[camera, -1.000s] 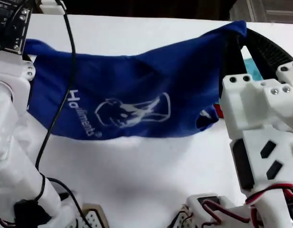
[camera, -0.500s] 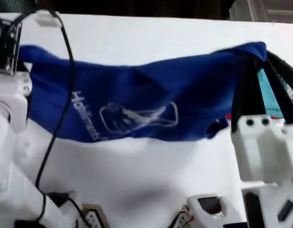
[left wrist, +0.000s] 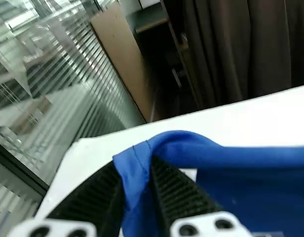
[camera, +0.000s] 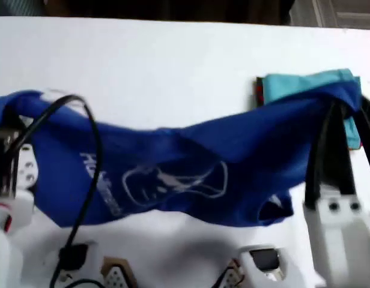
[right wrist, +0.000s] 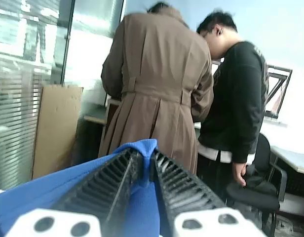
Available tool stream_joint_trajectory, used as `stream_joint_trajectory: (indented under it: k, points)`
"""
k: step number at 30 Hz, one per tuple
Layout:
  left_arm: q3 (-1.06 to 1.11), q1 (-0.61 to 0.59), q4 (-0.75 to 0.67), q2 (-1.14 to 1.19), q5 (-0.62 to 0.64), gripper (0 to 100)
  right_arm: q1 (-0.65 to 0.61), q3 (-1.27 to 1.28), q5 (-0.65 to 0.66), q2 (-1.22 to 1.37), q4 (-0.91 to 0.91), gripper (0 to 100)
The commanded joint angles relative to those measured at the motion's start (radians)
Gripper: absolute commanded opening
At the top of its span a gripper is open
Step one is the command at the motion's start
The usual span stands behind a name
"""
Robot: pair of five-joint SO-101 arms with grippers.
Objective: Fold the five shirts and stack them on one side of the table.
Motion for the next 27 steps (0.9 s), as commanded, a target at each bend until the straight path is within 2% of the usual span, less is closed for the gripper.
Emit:
stream_joint_trajectory:
  k: [1,9,13,21,27]
  points:
    - [0.036,-0.009,-0.003,0.000,0.005,3,-0.001,0.043,-0.005,0.025,-0.028,1.8]
    - [0.375,-0.002,-0.265,0.008,0.003,3,-0.004,0.285,-0.008,0.150,-0.173,1.9]
    - [0.446,0.029,-0.345,0.103,0.003,3,-0.004,0.446,-0.008,0.229,-0.278,1.9]
    - [0.315,0.083,-0.488,0.488,0.002,3,-0.002,0.717,0.000,0.400,-0.512,1.9]
    - [-0.031,0.078,-0.454,0.812,-0.052,3,0.004,0.660,0.002,0.559,-0.662,1.9]
